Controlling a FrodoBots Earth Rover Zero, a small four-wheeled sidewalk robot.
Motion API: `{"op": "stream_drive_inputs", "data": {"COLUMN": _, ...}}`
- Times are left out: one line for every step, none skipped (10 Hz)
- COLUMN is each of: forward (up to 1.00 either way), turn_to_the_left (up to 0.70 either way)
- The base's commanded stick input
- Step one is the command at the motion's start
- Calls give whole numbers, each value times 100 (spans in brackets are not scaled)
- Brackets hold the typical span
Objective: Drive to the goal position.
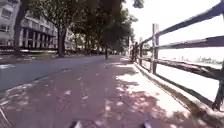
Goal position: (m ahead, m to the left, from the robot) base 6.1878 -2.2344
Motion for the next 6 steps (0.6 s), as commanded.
{"op": "stream_drive_inputs", "data": {"forward": 70, "turn_to_the_left": 0}}
{"op": "stream_drive_inputs", "data": {"forward": 70, "turn_to_the_left": 0}}
{"op": "stream_drive_inputs", "data": {"forward": 70, "turn_to_the_left": 0}}
{"op": "stream_drive_inputs", "data": {"forward": 70, "turn_to_the_left": 0}}
{"op": "stream_drive_inputs", "data": {"forward": 70, "turn_to_the_left": -6}}
{"op": "stream_drive_inputs", "data": {"forward": 70, "turn_to_the_left": -24}}
